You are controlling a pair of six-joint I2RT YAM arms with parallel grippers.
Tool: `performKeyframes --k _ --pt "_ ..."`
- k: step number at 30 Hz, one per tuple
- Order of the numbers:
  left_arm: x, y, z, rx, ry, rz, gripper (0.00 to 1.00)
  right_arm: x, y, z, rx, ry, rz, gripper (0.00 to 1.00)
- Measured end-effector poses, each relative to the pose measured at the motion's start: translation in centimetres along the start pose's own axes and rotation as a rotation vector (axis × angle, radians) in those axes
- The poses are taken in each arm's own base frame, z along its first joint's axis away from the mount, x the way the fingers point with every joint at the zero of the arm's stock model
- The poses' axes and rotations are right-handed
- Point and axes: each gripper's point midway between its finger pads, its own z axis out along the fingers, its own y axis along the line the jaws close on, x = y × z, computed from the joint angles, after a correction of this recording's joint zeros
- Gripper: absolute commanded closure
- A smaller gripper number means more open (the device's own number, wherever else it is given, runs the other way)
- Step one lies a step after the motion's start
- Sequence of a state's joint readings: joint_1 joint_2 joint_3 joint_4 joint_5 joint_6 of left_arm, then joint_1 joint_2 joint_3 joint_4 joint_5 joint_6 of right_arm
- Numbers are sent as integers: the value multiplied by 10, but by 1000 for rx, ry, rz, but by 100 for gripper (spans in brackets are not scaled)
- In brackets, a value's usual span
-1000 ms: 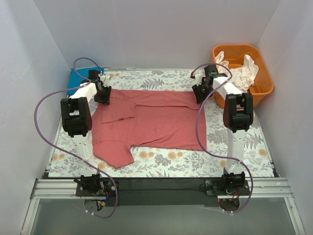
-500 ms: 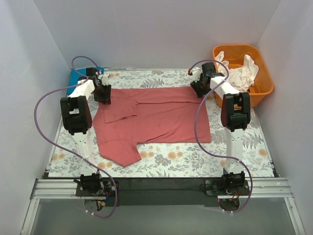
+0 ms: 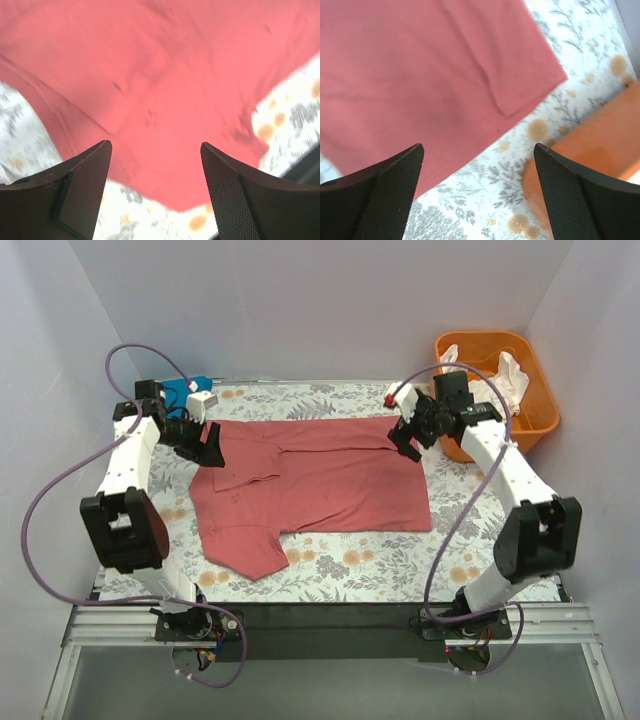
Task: Fold and stack the t-shirts
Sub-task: Fold the tshirt
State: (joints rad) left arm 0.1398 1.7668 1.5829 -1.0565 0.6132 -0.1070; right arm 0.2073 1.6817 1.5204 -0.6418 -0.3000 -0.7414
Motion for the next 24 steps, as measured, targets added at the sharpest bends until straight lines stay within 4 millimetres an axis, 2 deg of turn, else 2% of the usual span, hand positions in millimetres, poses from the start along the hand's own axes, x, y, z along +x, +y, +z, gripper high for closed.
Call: performKeyframes --k 2,3,4,5,7,10,12,15,21,24 --pt "21 -18 -22 23 8 33 29 9 38 -16 -52 3 -67 15" --pt "31 -24 -27 31 16 42 29 20 60 -19 -91 24 -98 20" --pt "48 -30 -31 44 39 45 29 33 82 -19 -132 46 -124 31" --pt "60 -35 -32 58 60 45 29 46 99 -18 -168 70 -147 35" --pt "91 -49 -29 103 117 38 29 86 139 -17 -265 159 -175 39" --pt "126 -66 -24 153 184 34 31 135 173 -18 -342 273 -206 40" --pt "143 -73 -23 166 212 40 33 158 183 -19 -361 334 -227 41" --pt "156 -76 -24 149 230 57 34 174 183 -16 -339 372 -255 42" --pt "168 -70 -23 99 252 89 35 174 169 -1 -281 371 -302 44" --pt "170 -65 -22 83 260 101 35 181 169 4 -277 379 -320 51"
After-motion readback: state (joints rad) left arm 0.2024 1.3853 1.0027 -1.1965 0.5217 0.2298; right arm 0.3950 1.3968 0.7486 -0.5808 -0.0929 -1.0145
